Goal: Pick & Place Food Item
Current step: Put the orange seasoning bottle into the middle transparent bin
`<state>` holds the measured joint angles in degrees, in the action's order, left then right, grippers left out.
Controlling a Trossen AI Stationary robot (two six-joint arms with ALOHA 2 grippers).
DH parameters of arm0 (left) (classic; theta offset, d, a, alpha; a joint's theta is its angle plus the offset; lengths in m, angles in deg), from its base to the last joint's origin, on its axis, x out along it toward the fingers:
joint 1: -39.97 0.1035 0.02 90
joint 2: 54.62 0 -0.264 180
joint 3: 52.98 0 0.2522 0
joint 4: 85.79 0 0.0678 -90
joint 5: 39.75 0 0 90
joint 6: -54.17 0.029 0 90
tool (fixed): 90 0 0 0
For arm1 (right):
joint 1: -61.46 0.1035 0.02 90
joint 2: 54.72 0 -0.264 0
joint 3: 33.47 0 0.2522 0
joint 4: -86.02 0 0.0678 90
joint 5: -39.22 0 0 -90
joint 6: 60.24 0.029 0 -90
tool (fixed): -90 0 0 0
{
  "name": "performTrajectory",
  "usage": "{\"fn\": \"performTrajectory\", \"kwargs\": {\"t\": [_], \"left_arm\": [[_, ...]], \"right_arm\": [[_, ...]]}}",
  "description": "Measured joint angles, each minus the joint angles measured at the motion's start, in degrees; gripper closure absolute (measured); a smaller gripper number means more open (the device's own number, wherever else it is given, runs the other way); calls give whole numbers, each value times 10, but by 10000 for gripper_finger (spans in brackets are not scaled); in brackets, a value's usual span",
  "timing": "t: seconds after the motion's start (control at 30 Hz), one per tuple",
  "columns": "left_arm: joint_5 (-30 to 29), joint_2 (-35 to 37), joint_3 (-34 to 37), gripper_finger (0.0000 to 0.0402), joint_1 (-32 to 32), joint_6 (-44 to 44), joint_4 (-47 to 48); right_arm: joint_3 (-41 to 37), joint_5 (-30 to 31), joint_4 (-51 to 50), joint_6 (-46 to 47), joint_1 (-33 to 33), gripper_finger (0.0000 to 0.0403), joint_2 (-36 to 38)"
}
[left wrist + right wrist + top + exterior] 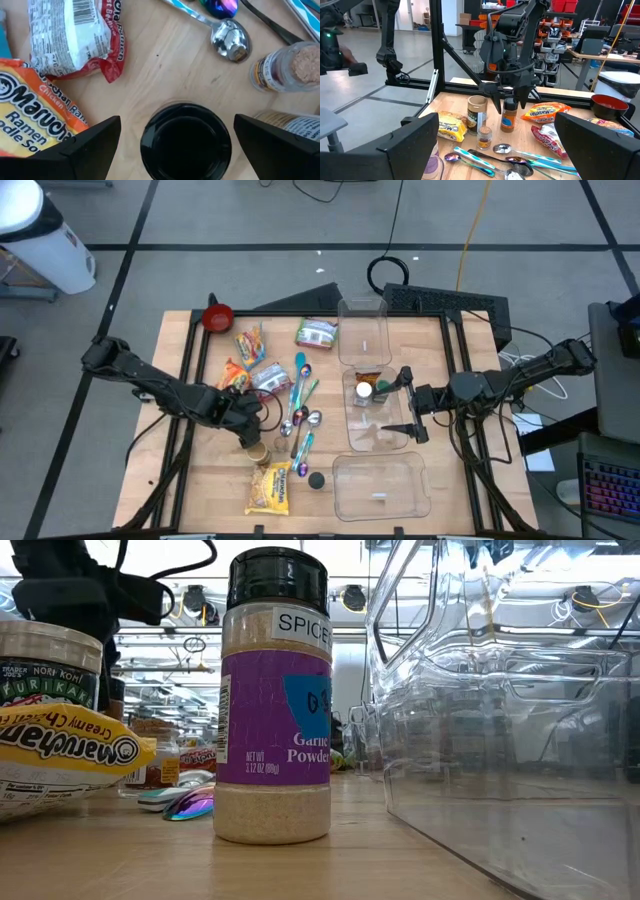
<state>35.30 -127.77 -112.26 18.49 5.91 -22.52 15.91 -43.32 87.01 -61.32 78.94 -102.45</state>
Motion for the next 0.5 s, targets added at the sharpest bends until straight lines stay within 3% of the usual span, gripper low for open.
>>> {"fn": "performTrajectory", "kwargs": {"t": [0.13, 0.37, 0.5], "left_arm": [[19, 0, 0, 38, 0, -3, 1], [11, 0, 0, 196, 0, 17, -1], [-3, 0, 0, 198, 2, 22, 0]], "right_arm": [[0, 0, 0, 0, 0, 11, 0], [0, 0, 0, 0, 0, 11, 0], [0, 0, 0, 0, 0, 11, 0]]}}
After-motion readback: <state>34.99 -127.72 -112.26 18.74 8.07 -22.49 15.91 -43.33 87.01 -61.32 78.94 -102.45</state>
